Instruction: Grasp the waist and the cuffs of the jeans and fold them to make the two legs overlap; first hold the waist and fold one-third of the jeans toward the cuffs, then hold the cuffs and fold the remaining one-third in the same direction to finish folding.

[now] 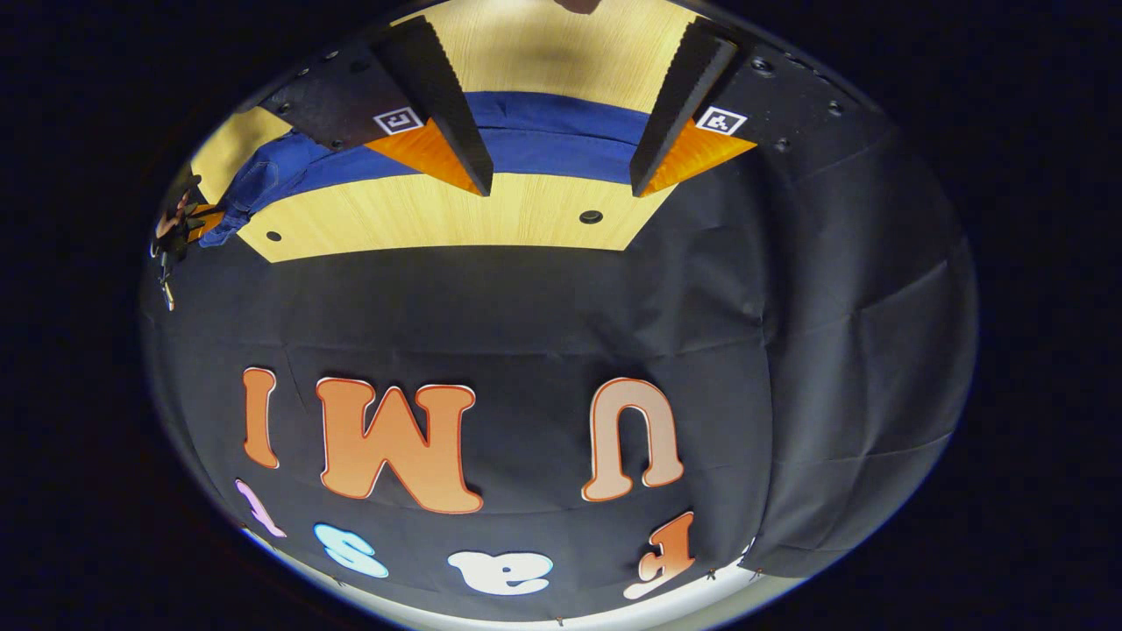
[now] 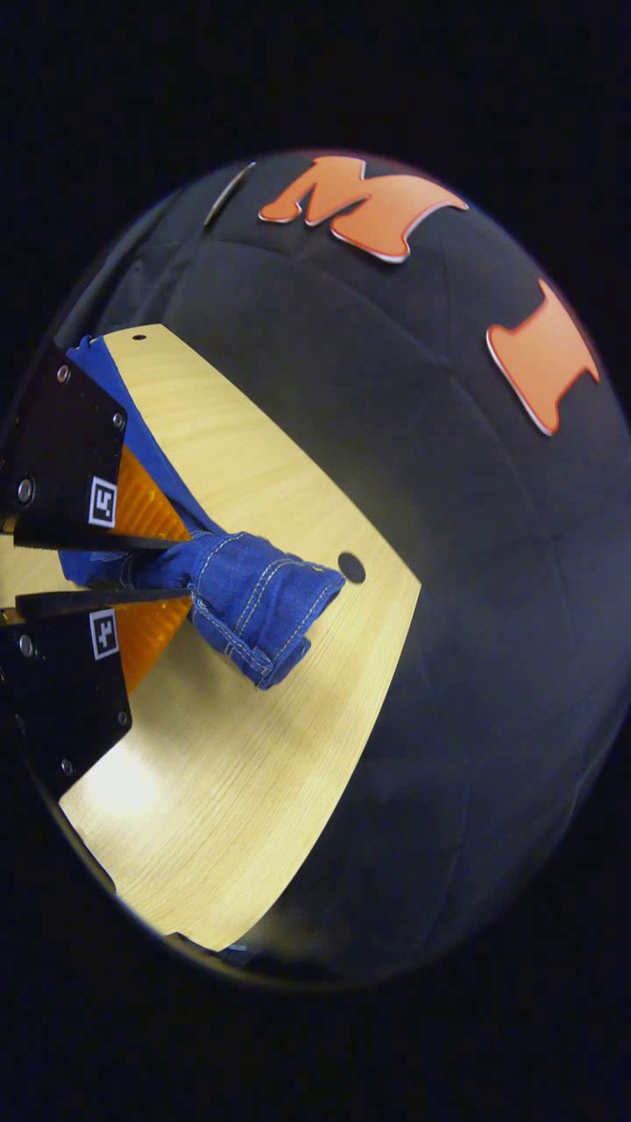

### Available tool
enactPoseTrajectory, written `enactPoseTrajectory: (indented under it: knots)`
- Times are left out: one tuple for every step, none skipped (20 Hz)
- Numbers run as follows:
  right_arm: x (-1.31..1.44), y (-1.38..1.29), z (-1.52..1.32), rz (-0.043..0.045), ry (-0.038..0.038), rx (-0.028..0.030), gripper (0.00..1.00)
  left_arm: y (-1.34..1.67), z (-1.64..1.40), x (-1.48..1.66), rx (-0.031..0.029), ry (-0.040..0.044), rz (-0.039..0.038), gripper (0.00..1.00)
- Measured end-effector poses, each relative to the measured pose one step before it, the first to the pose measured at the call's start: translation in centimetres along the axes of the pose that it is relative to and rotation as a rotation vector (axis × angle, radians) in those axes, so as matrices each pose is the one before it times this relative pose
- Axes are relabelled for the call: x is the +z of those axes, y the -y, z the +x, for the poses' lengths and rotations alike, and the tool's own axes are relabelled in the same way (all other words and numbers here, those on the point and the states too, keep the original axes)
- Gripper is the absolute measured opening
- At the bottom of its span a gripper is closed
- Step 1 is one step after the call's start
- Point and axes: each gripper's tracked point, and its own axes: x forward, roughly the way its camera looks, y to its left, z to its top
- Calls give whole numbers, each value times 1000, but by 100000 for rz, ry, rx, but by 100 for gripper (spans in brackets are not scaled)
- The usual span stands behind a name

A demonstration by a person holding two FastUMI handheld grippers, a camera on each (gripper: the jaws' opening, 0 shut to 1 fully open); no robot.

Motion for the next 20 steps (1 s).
enactPoseTrajectory:
  knots:
    - [-53, -1292, -793, -2843, 378, 2179, 20, -176, -227, -178, 560, -416, -378, 97]
    - [203, -726, -431, -2663, 1826, 648, 19, -201, -141, 27, -12, 347, -333, 97]
    - [158, -1190, -549, -3211, 1346, 1749, 20, -122, -130, 74, -292, 889, -95, 97]
    - [42, -708, -805, -2541, 1632, 112, 20, -284, 61, 300, -352, 1224, 91, 97]
    - [135, -1044, -660, -2285, 1522, 1111, 20, -261, 225, 186, -1305, 652, 239, 97]
    - [85, -622, -793, -1413, 2140, -57, 20, -427, 467, -105, -385, 29, 103, 97]
    - [-58, -569, -818, -1664, 1679, 487, 20, -289, 459, -6, -1862, -120, -490, 97]
    - [10, -447, -759, -885, 1843, -570, 20, -498, 527, -150, -756, -402, -634, 96]
    - [-34, -581, -646, -1201, 922, 526, 20, -531, 599, -79, -1228, -592, -224, 96]
    - [54, -335, -562, -1381, 1479, -515, 20, -705, 421, 18, -281, 179, 139, 97]
    - [-21, -739, -508, -2965, 723, 520, 20, -742, 419, 139, -737, 226, -563, 97]
    - [-120, -664, -609, -3125, 1130, -1271, 19, -458, 465, -130, -911, -409, -736, 97]
    - [-354, -1746, -336, -3208, 557, 220, 19, -614, 475, -47, -569, -262, -667, 97]
    - [-76, -1168, -289, -2038, 1289, -678, 19, -451, 463, -295, -1146, -740, -95, 97]
    - [-166, -1165, 11, -2628, 609, 1019, 19, -549, 346, -85, 308, -242, 335, 97]
    - [-183, -538, -388, -1863, 204, -323, 19, -495, 402, -182, -1009, -517, -10, 97]
    - [-309, -901, 181, -2325, -377, 907, 20, -539, 355, -148, -247, -245, -407, 97]
    - [-161, -702, -85, -1259, 98, 46, 19, -214, 241, -123, -1049, -435, -663, 97]
    - [-100, -756, 98, -1066, -598, 807, 19, -417, 316, -277, -268, -703, -249, 97]
    - [-89, -411, -1, -469, 94, 329, 19, -572, 461, -246, -37, -534, -112, 97]
